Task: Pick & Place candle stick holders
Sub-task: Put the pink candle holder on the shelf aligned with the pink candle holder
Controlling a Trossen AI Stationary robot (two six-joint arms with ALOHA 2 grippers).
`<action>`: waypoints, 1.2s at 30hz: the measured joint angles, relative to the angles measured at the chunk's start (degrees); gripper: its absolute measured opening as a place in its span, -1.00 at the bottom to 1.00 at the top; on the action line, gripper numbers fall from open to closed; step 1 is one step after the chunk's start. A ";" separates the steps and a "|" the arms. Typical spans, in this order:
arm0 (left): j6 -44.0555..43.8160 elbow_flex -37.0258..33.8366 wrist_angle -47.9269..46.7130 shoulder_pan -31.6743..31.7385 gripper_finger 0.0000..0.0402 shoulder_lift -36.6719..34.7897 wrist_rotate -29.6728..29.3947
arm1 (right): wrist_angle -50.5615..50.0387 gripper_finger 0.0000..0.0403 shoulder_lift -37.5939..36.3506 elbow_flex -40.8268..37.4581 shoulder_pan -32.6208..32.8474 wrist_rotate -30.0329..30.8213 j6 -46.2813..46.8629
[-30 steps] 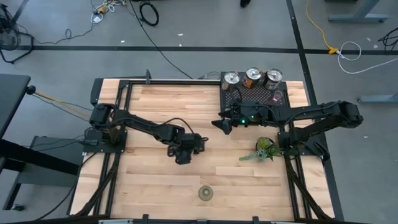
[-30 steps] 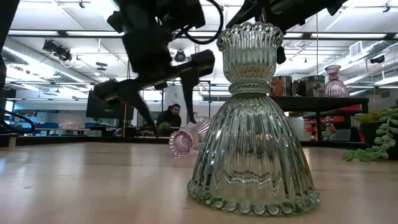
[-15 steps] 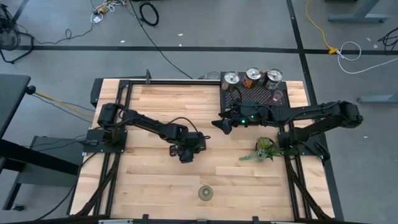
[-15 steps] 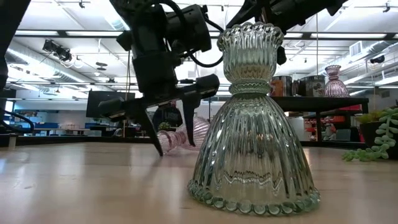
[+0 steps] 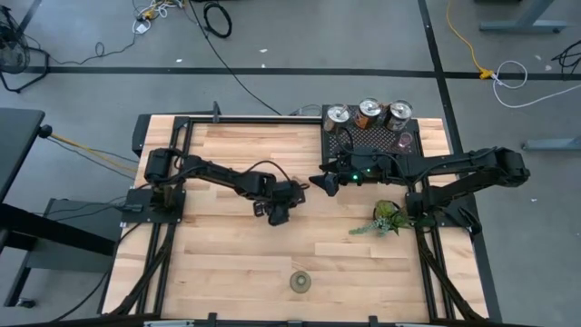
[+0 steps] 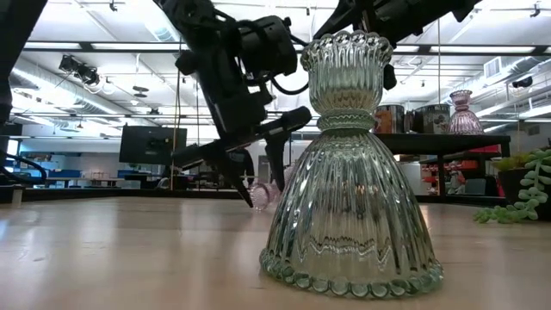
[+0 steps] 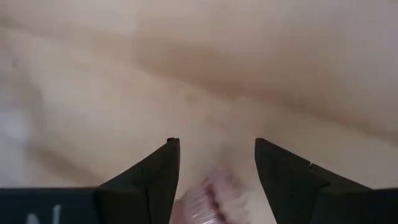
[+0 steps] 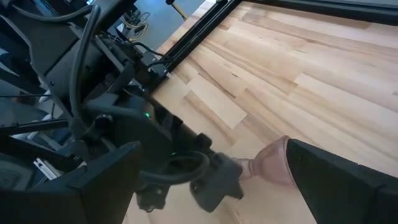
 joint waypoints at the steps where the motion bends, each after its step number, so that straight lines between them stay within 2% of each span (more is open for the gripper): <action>1: -0.04 0.00 0.62 0.15 0.05 0.00 -1.08 | -0.02 0.97 0.00 0.00 0.00 -0.01 -0.12; 4: -1.24 0.00 3.30 0.69 0.05 -0.02 -3.99 | -0.02 0.97 0.00 0.00 0.00 0.05 -0.20; 14: -6.44 0.00 8.00 1.23 0.05 -0.04 -5.03 | 0.00 0.97 0.00 0.00 0.00 0.12 -0.39; 23: -7.75 0.06 13.57 4.74 0.05 -0.09 -13.09 | 0.30 0.97 0.00 0.03 -0.09 0.65 -0.41; 31: -10.39 0.66 11.65 9.94 0.05 -0.31 -11.92 | -0.17 0.97 0.04 0.02 0.00 0.03 -0.51; 36: -10.95 0.68 6.62 12.04 0.05 -0.31 -11.70 | -0.15 0.97 0.04 0.02 0.00 0.05 -0.50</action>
